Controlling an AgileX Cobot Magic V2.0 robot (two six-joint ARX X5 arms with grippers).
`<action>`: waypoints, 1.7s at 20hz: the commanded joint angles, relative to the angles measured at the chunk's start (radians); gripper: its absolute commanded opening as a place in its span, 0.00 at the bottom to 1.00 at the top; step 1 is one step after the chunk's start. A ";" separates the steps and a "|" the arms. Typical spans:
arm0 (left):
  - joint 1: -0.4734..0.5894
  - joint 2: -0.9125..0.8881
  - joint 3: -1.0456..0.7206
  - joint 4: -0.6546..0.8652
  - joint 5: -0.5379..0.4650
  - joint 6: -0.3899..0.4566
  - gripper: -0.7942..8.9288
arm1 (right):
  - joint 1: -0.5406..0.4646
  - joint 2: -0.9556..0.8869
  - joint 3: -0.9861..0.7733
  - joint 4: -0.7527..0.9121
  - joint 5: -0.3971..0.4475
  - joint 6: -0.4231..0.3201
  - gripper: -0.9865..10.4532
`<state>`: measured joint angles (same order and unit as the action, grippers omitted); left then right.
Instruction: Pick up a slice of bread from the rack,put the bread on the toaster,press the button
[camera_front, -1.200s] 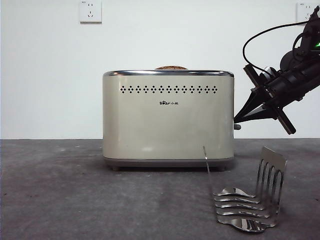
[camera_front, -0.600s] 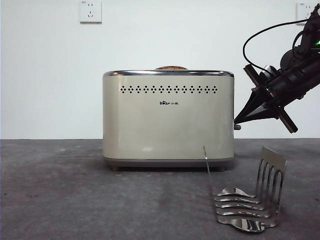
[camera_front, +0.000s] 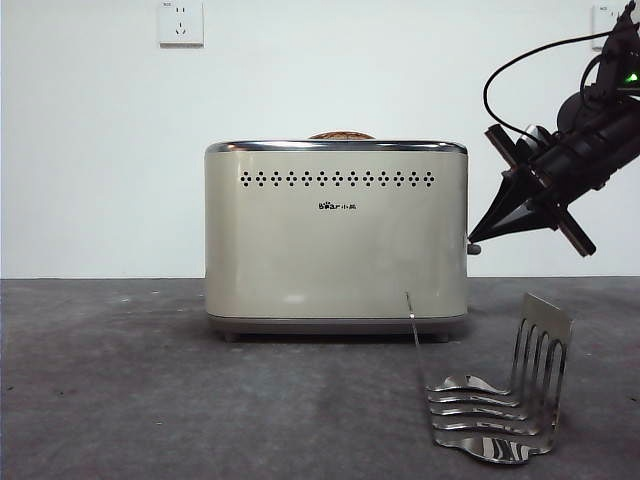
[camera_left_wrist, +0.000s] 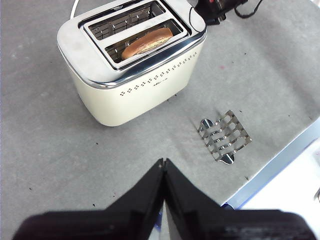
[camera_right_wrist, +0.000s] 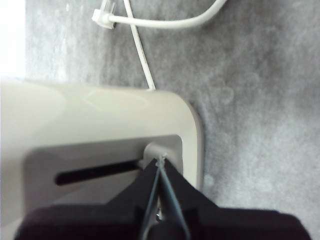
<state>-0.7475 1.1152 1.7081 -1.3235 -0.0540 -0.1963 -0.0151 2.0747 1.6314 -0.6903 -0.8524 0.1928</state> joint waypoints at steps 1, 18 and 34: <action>-0.001 -0.002 -0.006 0.002 -0.002 -0.010 0.07 | 0.002 0.020 0.046 -0.031 0.004 -0.019 0.08; -0.001 -0.001 -0.006 0.003 -0.051 -0.009 0.07 | 0.004 -0.481 0.165 -0.283 0.155 -0.101 0.08; -0.001 0.026 -0.005 0.003 -0.051 -0.009 0.08 | 0.002 -0.841 0.165 -0.529 0.271 -0.094 0.09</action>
<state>-0.7475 1.1374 1.7081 -1.3235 -0.1024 -0.1963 -0.0132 1.2278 1.8015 -1.2224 -0.5869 0.1043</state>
